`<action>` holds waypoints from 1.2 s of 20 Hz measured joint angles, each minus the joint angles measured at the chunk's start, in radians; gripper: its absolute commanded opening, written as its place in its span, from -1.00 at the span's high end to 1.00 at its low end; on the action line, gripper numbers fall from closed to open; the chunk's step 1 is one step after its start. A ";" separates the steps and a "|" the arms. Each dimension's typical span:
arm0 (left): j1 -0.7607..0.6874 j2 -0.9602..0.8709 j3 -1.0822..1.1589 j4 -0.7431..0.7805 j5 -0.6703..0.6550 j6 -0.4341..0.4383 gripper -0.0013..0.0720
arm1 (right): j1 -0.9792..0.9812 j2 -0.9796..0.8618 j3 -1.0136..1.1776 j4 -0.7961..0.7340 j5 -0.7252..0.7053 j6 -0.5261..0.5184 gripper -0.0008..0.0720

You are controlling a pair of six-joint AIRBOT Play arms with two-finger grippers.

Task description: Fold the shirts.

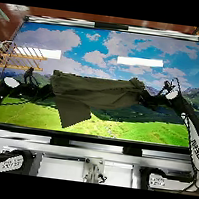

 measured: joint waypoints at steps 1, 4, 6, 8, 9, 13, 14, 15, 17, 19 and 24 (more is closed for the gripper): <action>0.000 0.015 0.004 0.000 0.002 0.011 0.88 | 0.000 0.000 0.001 0.007 -0.007 -0.008 0.79; 0.000 0.077 0.051 0.000 0.014 0.047 0.89 | 0.000 0.051 0.018 0.008 -0.011 -0.082 0.79; -0.002 0.146 0.135 0.001 0.021 0.079 0.88 | 0.000 0.137 0.059 -0.024 0.015 -0.149 0.79; -0.006 0.234 0.272 0.001 0.028 0.106 0.88 | 0.001 0.262 0.129 -0.056 0.044 -0.214 0.79; -0.011 0.282 0.363 0.000 0.045 0.114 0.88 | 0.001 0.338 0.176 -0.071 0.052 -0.240 0.79; -0.019 0.441 0.744 -0.003 0.100 0.134 0.88 | 0.000 0.637 0.388 -0.116 0.012 -0.293 0.79; -0.019 0.472 0.822 -0.003 0.105 0.136 0.88 | 0.000 0.697 0.437 -0.128 0.002 -0.299 0.79; -0.021 0.504 0.895 -0.003 0.098 0.137 0.88 | 0.000 0.755 0.484 -0.145 0.002 -0.304 0.79; -0.021 0.563 0.992 0.005 0.067 0.138 0.88 | -0.001 0.849 0.556 -0.161 0.019 -0.306 0.79; -0.023 0.615 1.045 0.048 0.027 0.138 0.88 | -0.001 0.925 0.600 -0.169 0.046 -0.303 0.79; -0.023 0.674 1.090 0.175 -0.204 0.112 0.88 | -0.001 1.017 0.637 -0.221 0.250 -0.273 0.79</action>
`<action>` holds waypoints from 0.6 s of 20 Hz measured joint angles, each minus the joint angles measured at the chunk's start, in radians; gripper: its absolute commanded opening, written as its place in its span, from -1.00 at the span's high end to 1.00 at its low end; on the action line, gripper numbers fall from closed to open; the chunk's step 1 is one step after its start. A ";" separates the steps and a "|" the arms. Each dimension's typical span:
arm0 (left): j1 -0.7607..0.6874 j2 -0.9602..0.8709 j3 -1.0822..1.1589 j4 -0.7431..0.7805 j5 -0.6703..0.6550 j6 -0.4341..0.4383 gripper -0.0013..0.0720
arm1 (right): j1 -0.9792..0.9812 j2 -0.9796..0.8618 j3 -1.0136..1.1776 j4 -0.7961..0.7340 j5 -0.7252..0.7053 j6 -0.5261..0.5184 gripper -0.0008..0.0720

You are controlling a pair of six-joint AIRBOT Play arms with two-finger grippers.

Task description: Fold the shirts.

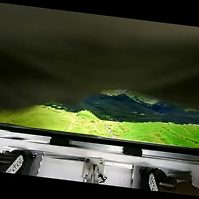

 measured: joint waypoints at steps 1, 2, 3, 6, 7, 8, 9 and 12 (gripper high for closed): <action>0.000 0.003 0.003 0.018 -0.049 -0.003 0.88 | 0.000 0.005 0.002 -0.021 0.063 0.006 0.79; 0.000 0.006 0.004 0.036 -0.085 -0.004 0.88 | 0.000 0.009 0.004 -0.042 0.109 0.014 0.79; 0.000 0.006 0.003 0.052 -0.110 -0.010 0.88 | 0.000 0.010 0.007 -0.064 0.153 0.021 0.79; 0.000 -0.024 -0.036 0.109 -0.214 -0.034 0.88 | 0.000 -0.044 0.008 -0.117 0.308 0.048 0.79; 0.000 -0.041 -0.070 0.126 -0.259 -0.039 0.88 | 0.000 -0.082 0.009 -0.135 0.365 0.062 0.79; 0.000 -0.062 -0.122 0.138 -0.304 -0.045 0.88 | 0.000 -0.132 0.005 -0.151 0.431 0.076 0.79; 0.000 -0.084 -0.184 0.150 -0.337 -0.049 0.88 | 0.000 -0.184 -0.006 -0.159 0.487 0.085 0.79; 0.000 -0.174 -0.422 0.183 -0.351 -0.073 0.88 | 0.001 -0.373 -0.089 -0.178 0.546 0.104 0.79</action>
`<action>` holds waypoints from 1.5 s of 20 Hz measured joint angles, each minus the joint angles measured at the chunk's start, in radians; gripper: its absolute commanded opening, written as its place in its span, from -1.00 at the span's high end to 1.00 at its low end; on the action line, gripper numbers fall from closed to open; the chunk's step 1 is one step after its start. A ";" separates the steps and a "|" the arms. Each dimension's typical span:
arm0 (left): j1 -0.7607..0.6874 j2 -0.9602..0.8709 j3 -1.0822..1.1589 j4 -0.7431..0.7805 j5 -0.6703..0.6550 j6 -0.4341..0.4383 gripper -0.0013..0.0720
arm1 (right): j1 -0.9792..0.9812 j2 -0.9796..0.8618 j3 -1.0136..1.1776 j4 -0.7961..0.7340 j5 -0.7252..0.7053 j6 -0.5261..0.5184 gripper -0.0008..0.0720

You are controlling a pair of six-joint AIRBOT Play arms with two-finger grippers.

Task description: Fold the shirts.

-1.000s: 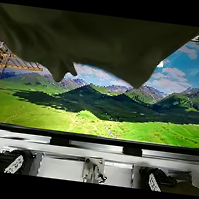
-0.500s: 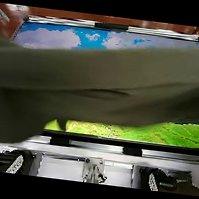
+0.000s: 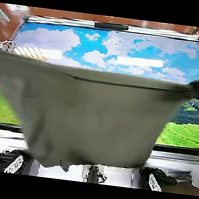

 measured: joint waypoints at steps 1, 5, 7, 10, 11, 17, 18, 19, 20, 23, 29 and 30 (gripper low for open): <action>0.000 -0.042 -0.077 0.006 0.036 -0.007 0.88 | 0.000 -0.069 -0.035 -0.004 -0.019 0.006 0.79; 0.000 -0.275 -0.224 0.002 0.251 -0.016 0.88 | 0.000 -0.388 -0.103 0.069 -0.246 0.016 0.79; -0.005 -0.415 -0.216 -0.019 0.362 -0.005 0.88 | 0.008 -0.524 -0.111 0.169 -0.418 -0.011 0.79; -0.015 -0.611 -0.140 -0.047 0.489 0.020 0.88 | 0.044 -0.663 -0.116 0.265 -0.687 -0.073 0.79; -0.017 -0.664 -0.107 -0.054 0.526 0.025 0.88 | 0.055 -0.694 -0.116 0.280 -0.774 -0.085 0.79; -0.032 -0.845 0.007 -0.090 0.710 0.037 0.88 | 0.088 -0.790 -0.118 0.319 -1.089 -0.109 0.79; -0.037 -0.864 0.013 -0.094 0.715 0.037 0.88 | 0.091 -0.804 -0.118 0.320 -1.102 -0.103 0.79; -0.041 -0.882 0.017 -0.098 0.713 0.037 0.88 | 0.092 -0.815 -0.118 0.322 -1.107 -0.097 0.79; -0.042 -0.898 0.020 -0.101 0.705 0.037 0.88 | 0.093 -0.824 -0.118 0.323 -1.106 -0.087 0.79; -0.037 -0.911 0.026 -0.105 0.648 0.040 0.88 | 0.089 -0.825 -0.118 0.323 -1.068 -0.064 0.79; -0.002 -0.866 0.028 -0.088 0.288 0.067 0.88 | 0.028 -0.742 -0.118 0.278 -0.680 0.004 0.79; 0.003 -0.867 0.026 -0.076 0.209 0.071 0.88 | 0.017 -0.736 -0.118 0.246 -0.604 0.033 0.79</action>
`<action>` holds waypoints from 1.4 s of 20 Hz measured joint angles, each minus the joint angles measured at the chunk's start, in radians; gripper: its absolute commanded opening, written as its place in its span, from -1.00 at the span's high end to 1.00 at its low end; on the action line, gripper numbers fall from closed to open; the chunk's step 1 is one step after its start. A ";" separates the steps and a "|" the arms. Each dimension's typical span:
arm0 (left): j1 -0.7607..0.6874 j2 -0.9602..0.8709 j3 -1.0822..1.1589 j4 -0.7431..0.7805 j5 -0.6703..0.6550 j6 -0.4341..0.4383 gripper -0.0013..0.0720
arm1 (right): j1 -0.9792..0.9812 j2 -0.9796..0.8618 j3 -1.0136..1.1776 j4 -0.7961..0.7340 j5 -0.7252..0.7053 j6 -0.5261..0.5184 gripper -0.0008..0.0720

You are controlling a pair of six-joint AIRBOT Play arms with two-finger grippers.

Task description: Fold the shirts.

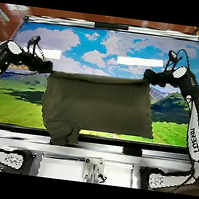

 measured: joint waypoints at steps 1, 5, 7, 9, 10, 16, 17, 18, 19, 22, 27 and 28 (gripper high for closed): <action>0.003 -0.002 -0.003 0.013 -0.065 0.000 0.88 | -0.007 0.002 0.000 -0.030 0.061 0.027 0.79; 0.007 -0.029 -0.012 0.049 -0.201 -0.014 0.88 | -0.021 -0.014 -0.001 -0.106 0.241 0.091 0.79; -0.001 -0.048 -0.014 0.060 -0.231 -0.027 0.88 | -0.018 -0.034 -0.001 -0.125 0.296 0.107 0.79; -0.008 -0.064 -0.016 0.066 -0.248 -0.039 0.75 | -0.013 -0.048 -0.001 -0.135 0.328 0.122 0.65; -0.010 -0.069 -0.016 0.067 -0.252 -0.052 0.26 | -0.013 -0.052 -0.001 -0.139 0.339 0.126 0.10; 0.019 -0.016 0.006 0.067 -0.354 -0.091 -0.32 | -0.068 0.044 -0.001 -0.168 0.457 0.071 -0.39; 0.034 0.016 -0.010 0.066 -0.369 -0.094 -0.32 | -0.087 0.078 -0.004 -0.194 0.496 0.057 -0.39; 0.053 0.057 -0.045 0.063 -0.384 -0.097 -0.32 | -0.114 0.116 -0.014 -0.214 0.546 0.042 -0.39; 0.072 0.104 -0.101 0.054 -0.389 -0.098 -0.32 | -0.143 0.156 -0.032 -0.226 0.583 0.023 -0.39; 0.129 0.286 -0.372 -0.008 -0.378 -0.085 -0.31 | -0.253 0.283 -0.130 -0.226 0.642 -0.031 -0.39; 0.163 0.534 -0.784 -0.057 -0.292 -0.050 -0.32 | -0.366 0.407 -0.262 -0.197 0.625 -0.068 -0.39; 0.166 0.558 -0.835 -0.064 -0.273 -0.048 -0.32 | -0.373 0.417 -0.273 -0.187 0.624 -0.072 -0.39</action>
